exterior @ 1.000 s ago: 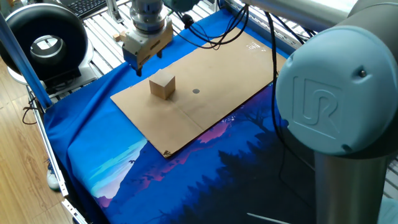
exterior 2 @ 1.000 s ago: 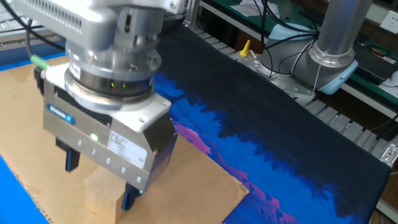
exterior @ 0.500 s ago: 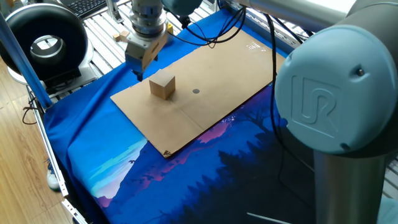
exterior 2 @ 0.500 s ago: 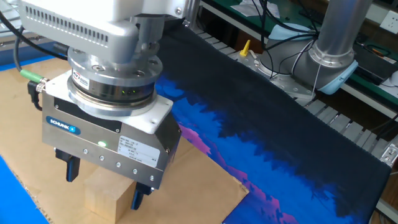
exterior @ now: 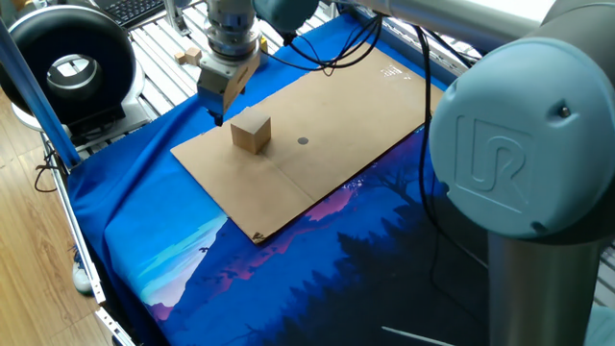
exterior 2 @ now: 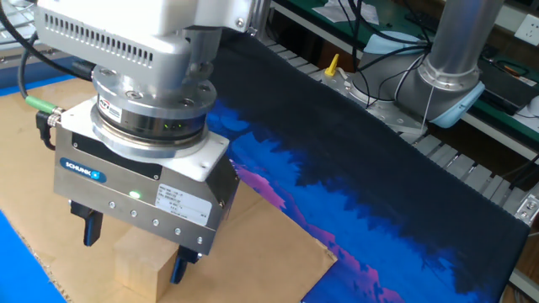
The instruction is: Grab the block and place it at the designated location
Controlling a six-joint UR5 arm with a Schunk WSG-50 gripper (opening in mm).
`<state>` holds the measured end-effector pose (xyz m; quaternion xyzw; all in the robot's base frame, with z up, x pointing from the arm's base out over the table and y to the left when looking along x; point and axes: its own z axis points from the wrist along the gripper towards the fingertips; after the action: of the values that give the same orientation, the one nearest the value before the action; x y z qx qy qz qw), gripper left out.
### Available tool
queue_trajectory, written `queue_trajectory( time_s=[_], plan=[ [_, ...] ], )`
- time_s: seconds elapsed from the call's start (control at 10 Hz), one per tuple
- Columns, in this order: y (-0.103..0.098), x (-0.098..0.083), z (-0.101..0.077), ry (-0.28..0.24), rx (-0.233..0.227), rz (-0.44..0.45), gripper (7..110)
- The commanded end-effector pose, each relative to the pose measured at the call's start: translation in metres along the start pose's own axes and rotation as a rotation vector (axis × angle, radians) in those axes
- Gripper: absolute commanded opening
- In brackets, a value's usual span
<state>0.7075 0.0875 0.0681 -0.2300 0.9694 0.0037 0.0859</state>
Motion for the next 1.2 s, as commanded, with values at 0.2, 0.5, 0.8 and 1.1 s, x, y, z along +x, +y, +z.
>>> queue_trajectory(
  time_s=[0.2,0.5,0.8,1.1],
  plan=[
    [-0.006,0.002,0.013,-0.043,0.008,0.011,88],
    [-0.008,0.004,0.019,-0.059,0.016,0.0,88],
    [-0.01,0.008,0.02,-0.066,0.023,-0.006,88],
    [-0.012,0.016,0.022,-0.092,0.024,-0.019,88]
  ],
)
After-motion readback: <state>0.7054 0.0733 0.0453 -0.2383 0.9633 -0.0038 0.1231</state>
